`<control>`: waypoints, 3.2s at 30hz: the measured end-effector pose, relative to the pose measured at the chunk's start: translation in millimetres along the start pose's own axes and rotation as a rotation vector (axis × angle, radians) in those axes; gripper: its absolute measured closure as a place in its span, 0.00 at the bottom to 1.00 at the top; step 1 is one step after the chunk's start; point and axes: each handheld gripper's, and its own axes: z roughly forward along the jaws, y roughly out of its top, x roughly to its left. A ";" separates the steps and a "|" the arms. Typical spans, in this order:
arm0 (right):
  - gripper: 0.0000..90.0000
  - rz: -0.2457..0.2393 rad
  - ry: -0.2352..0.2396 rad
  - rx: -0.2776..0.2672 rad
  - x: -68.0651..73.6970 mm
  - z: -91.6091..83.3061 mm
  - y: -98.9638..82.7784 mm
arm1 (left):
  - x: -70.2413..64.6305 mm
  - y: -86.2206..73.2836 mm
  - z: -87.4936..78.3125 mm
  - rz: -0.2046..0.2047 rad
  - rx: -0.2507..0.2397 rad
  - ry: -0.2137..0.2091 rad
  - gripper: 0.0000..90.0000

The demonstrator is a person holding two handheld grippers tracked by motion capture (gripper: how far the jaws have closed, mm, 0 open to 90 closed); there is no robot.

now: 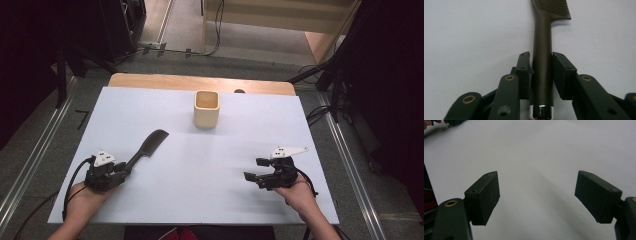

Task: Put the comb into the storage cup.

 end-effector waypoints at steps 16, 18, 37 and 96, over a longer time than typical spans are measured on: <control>0.20 -0.003 0.001 0.002 -0.3 -0.1 -0.2 | 10.0 5.9 -1.7 -0.135 0.029 -0.083 0.82; 0.20 -0.002 0.001 0.000 -0.6 0.0 -0.3 | 10.8 6.6 -2.7 -0.140 0.035 -0.089 0.82; 0.20 0.001 0.002 -0.004 -0.7 -0.5 -0.5 | 14.7 16.7 -18.6 -0.234 -0.052 -0.188 0.82; 0.22 0.061 -0.005 -0.077 45.6 3.2 23.7 | -26.5 83.5 15.2 -0.417 -0.338 -0.333 0.82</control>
